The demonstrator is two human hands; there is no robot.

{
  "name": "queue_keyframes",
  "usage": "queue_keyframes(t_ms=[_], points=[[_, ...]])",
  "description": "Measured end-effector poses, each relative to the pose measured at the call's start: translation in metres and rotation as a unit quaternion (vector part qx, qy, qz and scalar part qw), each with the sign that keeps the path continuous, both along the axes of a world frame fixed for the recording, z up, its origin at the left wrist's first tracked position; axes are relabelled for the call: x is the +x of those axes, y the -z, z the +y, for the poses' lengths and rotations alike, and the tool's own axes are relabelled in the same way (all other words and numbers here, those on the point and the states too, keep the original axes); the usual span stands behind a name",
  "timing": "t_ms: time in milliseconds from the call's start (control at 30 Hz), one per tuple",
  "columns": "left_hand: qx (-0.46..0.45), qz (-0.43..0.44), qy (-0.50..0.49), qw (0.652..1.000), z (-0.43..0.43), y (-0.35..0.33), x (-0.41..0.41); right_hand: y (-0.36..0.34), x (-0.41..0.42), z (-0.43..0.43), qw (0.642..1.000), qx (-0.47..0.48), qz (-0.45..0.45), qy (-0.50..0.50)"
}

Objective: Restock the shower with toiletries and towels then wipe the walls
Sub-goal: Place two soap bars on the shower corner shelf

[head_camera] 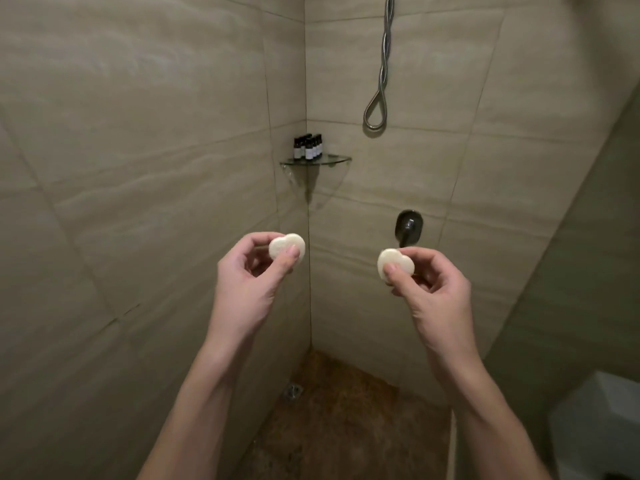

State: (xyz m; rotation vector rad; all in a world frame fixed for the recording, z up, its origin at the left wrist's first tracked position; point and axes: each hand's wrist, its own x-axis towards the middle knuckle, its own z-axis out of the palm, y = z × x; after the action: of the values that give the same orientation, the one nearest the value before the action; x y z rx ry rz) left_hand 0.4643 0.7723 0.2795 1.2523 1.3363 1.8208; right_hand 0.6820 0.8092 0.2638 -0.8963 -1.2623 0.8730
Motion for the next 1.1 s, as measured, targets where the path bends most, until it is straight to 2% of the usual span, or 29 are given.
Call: queue_keyframes(t_ms=[200,433,633,833,1100], points=[[-0.017,0.057,0.045,0.997,0.138,0.006,-0.035,-0.006,-0.025,0.130,0.998,-0.004,-0.058,-0.026],[-0.050,0.132,0.084,0.986,0.308,0.039,-0.087,0.021,-0.070,0.293,0.995,-0.020,-0.094,0.017],[-0.067,0.184,0.098,0.976,0.445,0.028,-0.099,0.026,-0.089,0.411,0.992,-0.050,-0.112,0.028],[-0.078,0.248,0.057,0.964,0.561,0.023,-0.098,0.020,-0.102,0.528,0.990,-0.040,-0.132,0.002],[-0.087,0.408,-0.035,0.908,0.680,0.005,-0.072,0.021,-0.107,0.680,0.979,-0.010,-0.200,-0.018]])
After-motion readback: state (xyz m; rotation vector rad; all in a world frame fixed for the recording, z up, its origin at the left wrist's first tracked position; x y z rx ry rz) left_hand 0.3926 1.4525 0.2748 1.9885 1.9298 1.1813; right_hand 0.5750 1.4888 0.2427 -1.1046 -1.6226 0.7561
